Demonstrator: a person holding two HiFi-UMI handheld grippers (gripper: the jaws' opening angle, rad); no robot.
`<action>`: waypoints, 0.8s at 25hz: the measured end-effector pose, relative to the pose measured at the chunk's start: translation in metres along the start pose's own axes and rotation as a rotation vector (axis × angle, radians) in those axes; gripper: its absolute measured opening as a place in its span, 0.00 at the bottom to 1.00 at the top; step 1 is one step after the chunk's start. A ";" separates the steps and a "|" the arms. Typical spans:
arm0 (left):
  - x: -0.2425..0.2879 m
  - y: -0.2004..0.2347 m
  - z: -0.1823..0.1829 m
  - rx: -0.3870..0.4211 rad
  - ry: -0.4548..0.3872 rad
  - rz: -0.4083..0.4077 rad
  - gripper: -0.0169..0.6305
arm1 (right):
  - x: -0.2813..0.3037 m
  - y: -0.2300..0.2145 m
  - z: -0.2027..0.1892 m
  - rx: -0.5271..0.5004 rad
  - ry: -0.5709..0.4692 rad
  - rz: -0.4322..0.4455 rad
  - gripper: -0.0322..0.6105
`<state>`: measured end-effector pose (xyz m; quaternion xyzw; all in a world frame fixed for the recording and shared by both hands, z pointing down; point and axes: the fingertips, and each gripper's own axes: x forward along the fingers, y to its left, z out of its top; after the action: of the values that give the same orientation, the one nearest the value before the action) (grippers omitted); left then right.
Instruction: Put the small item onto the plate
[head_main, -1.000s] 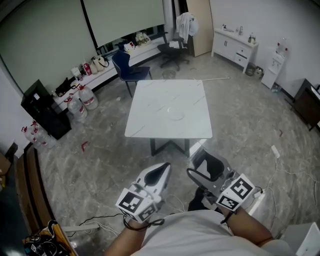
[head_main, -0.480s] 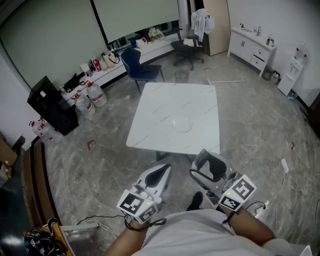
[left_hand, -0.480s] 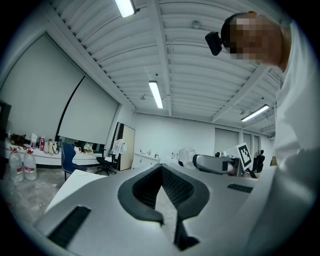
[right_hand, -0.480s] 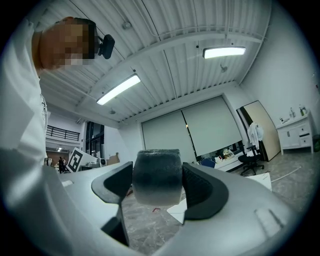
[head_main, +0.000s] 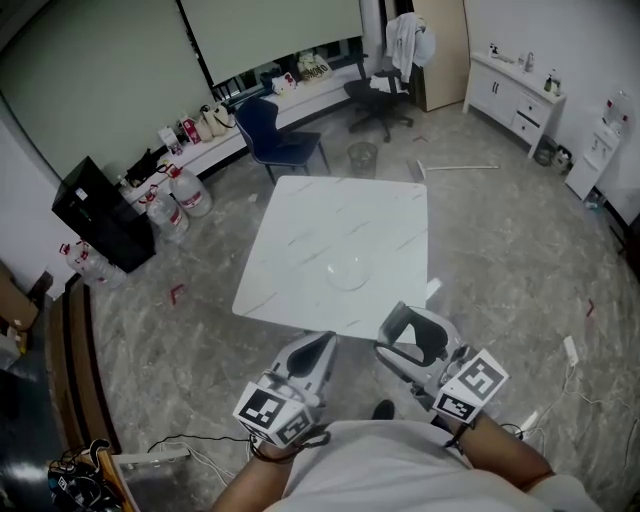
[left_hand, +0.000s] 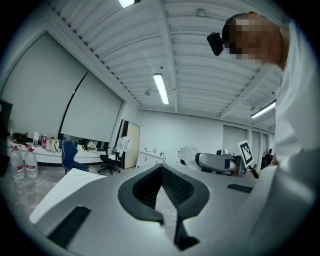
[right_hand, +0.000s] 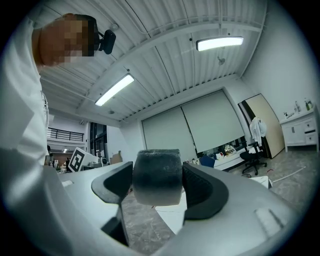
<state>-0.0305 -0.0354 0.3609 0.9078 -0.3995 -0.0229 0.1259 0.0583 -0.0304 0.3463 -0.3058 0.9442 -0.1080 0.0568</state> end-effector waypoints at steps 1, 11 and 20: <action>0.007 0.000 -0.001 0.000 0.003 0.002 0.04 | -0.002 -0.007 0.001 0.000 0.000 0.000 0.52; 0.051 0.022 -0.006 0.008 0.023 0.022 0.04 | -0.005 -0.062 0.003 0.000 0.008 -0.038 0.52; 0.108 0.078 -0.009 -0.021 0.038 -0.008 0.04 | 0.041 -0.121 -0.009 0.004 0.064 -0.068 0.52</action>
<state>-0.0122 -0.1635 0.3949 0.9083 -0.3930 -0.0103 0.1430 0.0922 -0.1484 0.3822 -0.3342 0.9343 -0.1215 0.0237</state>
